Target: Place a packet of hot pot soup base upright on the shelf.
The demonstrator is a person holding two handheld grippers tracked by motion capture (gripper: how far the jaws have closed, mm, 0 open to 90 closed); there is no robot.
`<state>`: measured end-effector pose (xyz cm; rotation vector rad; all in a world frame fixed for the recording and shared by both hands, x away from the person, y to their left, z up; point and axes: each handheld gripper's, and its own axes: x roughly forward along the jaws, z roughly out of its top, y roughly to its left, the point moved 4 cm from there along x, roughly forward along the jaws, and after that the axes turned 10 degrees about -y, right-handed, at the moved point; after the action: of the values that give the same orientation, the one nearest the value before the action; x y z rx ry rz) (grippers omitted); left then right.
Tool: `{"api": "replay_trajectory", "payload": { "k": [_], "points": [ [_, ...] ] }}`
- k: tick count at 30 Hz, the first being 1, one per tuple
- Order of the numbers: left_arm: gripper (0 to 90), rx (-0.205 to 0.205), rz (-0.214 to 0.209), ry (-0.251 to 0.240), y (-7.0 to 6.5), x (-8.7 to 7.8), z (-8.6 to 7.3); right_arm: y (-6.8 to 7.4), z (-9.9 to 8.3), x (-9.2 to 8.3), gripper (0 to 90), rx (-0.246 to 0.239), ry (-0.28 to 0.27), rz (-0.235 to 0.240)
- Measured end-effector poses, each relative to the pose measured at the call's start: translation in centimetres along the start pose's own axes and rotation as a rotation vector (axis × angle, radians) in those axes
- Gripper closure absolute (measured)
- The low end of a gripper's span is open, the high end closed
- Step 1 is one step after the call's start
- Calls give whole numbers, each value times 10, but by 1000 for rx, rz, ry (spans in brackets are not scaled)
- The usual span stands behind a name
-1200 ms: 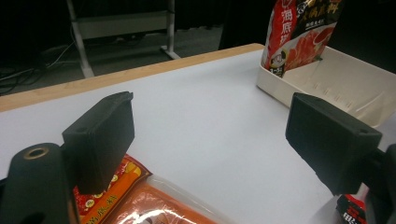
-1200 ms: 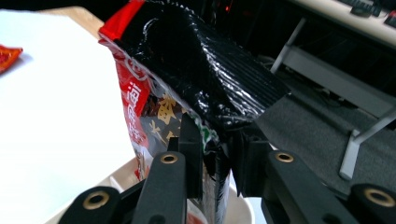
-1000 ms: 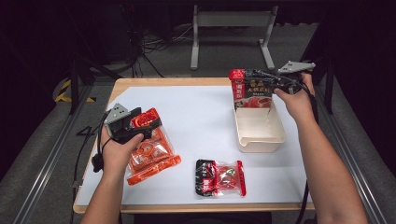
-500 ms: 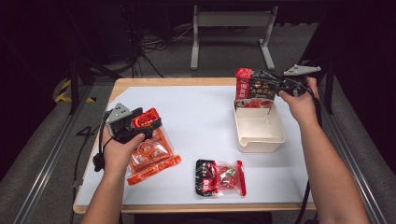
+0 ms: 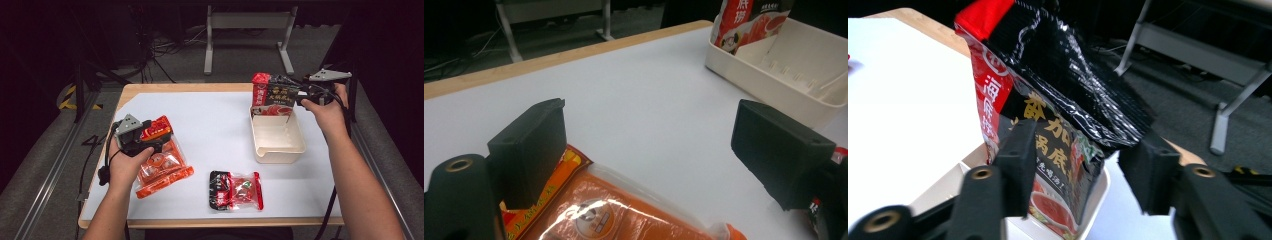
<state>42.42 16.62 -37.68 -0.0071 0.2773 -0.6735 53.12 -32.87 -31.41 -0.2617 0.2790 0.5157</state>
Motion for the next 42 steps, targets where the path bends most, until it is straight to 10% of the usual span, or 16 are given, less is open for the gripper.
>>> {"api": "replay_trajectory", "payload": {
  "k": [16, 42],
  "points": [
    [153, 0, -9, 20, 1, 4, -5, 12, 18, -46, 363, 1, -59, 10],
    [150, -15, -17, 41, 9, -2, -5, 119, 3, -76, 346, 1, -72, 305]
  ]
}}
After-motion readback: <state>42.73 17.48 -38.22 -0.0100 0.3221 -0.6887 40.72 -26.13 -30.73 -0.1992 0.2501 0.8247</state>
